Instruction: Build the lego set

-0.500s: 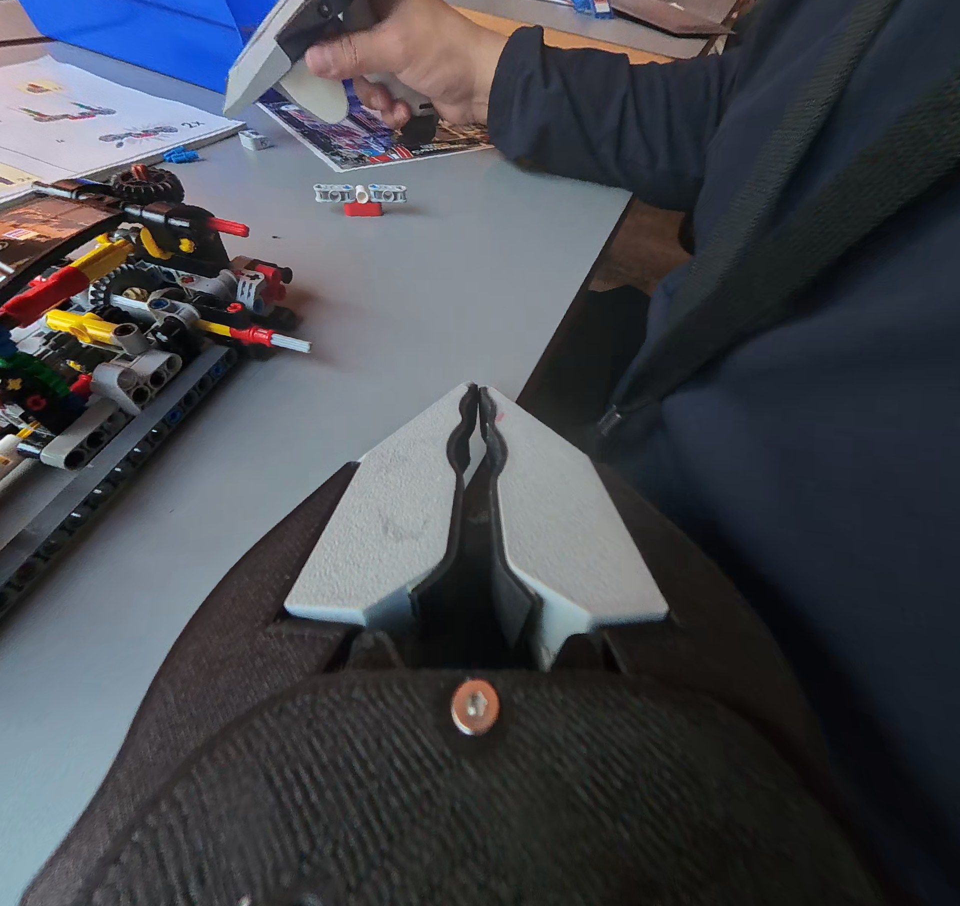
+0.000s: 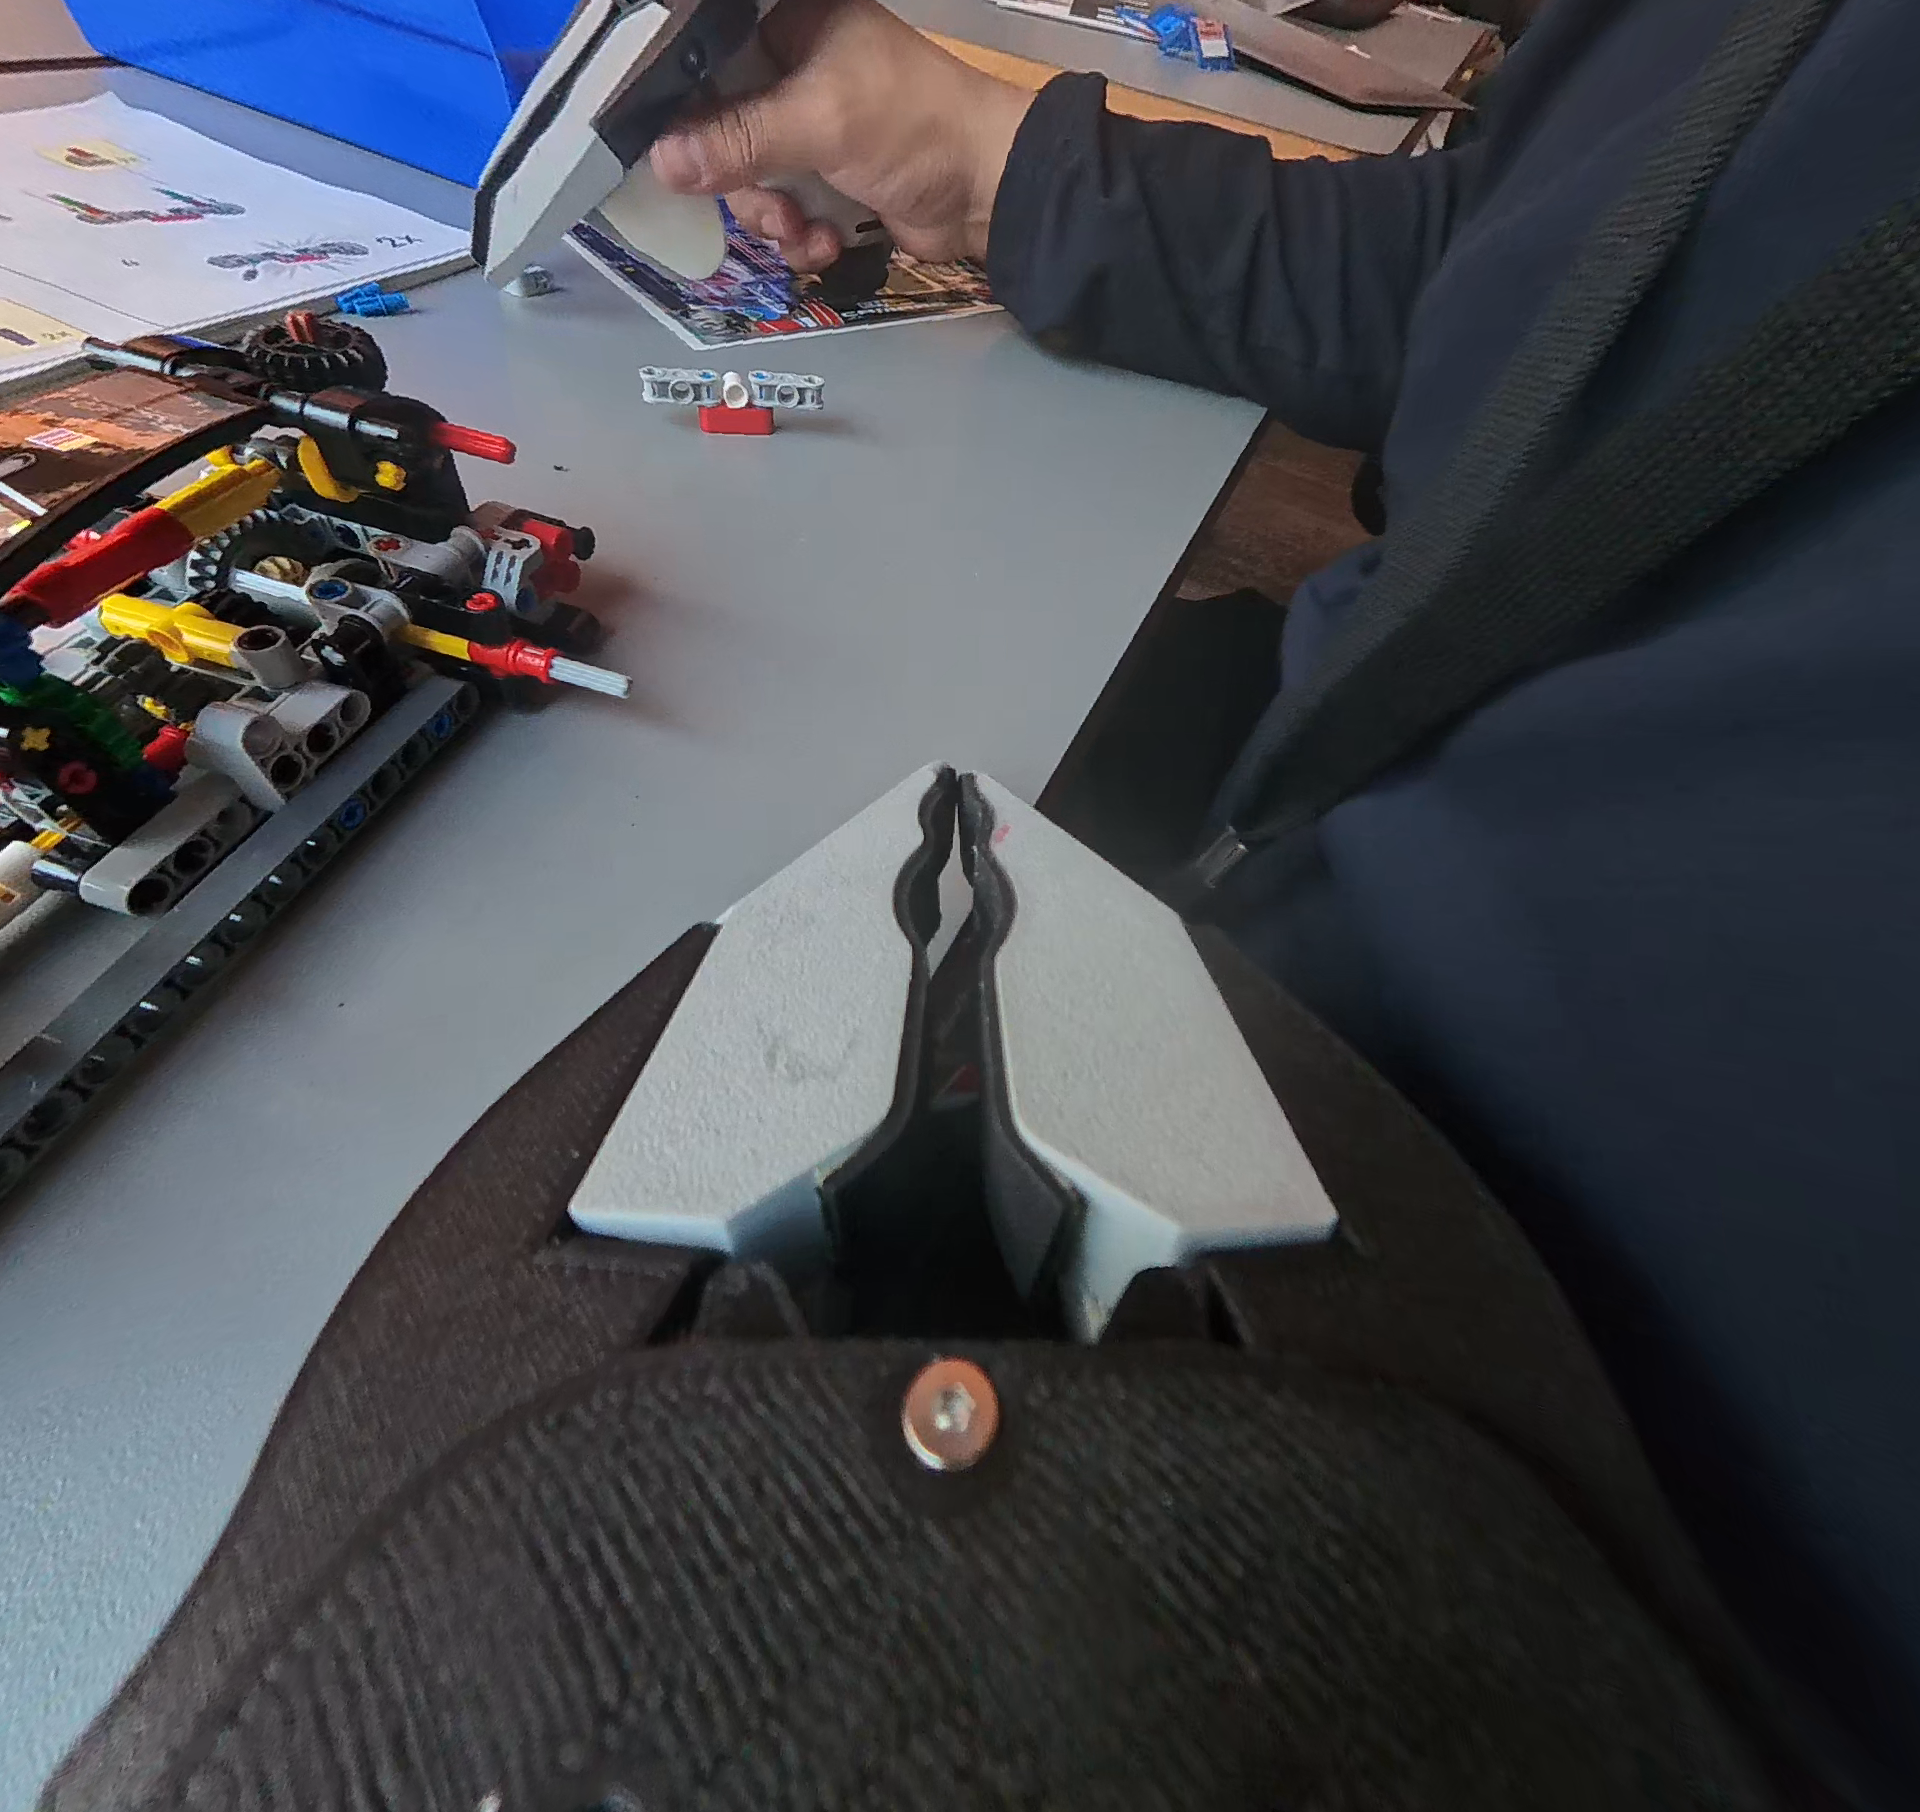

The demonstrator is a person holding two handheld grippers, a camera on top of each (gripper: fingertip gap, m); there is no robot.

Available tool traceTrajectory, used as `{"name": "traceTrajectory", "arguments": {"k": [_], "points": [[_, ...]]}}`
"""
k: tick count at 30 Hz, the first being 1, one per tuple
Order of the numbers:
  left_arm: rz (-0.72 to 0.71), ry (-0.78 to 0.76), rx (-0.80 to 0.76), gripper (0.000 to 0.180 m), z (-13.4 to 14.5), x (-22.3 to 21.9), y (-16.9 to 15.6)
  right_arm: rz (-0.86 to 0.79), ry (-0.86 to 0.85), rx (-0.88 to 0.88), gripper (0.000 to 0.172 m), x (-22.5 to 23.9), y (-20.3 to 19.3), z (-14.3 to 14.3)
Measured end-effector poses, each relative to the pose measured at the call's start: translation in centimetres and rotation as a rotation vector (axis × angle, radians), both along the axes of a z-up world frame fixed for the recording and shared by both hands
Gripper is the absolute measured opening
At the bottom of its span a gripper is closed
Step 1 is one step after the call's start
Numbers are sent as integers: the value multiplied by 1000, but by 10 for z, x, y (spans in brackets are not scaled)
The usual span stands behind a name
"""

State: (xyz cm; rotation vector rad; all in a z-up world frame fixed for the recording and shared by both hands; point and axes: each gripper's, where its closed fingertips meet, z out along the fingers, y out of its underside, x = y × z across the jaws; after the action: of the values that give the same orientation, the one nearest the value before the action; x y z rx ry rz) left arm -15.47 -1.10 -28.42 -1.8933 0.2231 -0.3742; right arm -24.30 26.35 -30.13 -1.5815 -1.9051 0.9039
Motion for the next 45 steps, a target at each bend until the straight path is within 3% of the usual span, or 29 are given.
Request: {"name": "traceTrajectory", "arguments": {"k": [9, 15, 18, 20, 24, 26, 32, 38, 42, 45], "points": [[12, 10, -15, 0, -2, -1, 0, -17, 11, 24, 0, 2, 10, 1], [27, 49, -30, 1, -4, -1, 0, -67, 89, -35, 19, 11, 26, 22], [31, 60, -35, 0, -5, -1, 0, -27, 29, -29, 39, 17, 23, 11], [32, 57, -37, 0, -5, -1, 1, 16, 3, -6, 39, 17, 15, 4], [30, 72, -43, 0, -6, -1, 1, 22, -33, 92, 13, 10, 16, -6], [28, 88, -45, 0, -7, 0, 1, 35, -39, 81, 13, 8, 12, -5], [37, 104, -46, 0, -8, 0, 1, 158, 42, 15, 13, 26, -30, 31], [26, 144, -50, 2, -7, 11, 5, 230, 0, -14, 13, 83, -61, 27], [59, 198, -10, 2, 9, 23, 21, 243, 128, -125, 13, 104, -84, 47], [132, 351, 37, 7, 29, 23, 44, 306, 257, -234, 13, 115, -108, 70]]}}
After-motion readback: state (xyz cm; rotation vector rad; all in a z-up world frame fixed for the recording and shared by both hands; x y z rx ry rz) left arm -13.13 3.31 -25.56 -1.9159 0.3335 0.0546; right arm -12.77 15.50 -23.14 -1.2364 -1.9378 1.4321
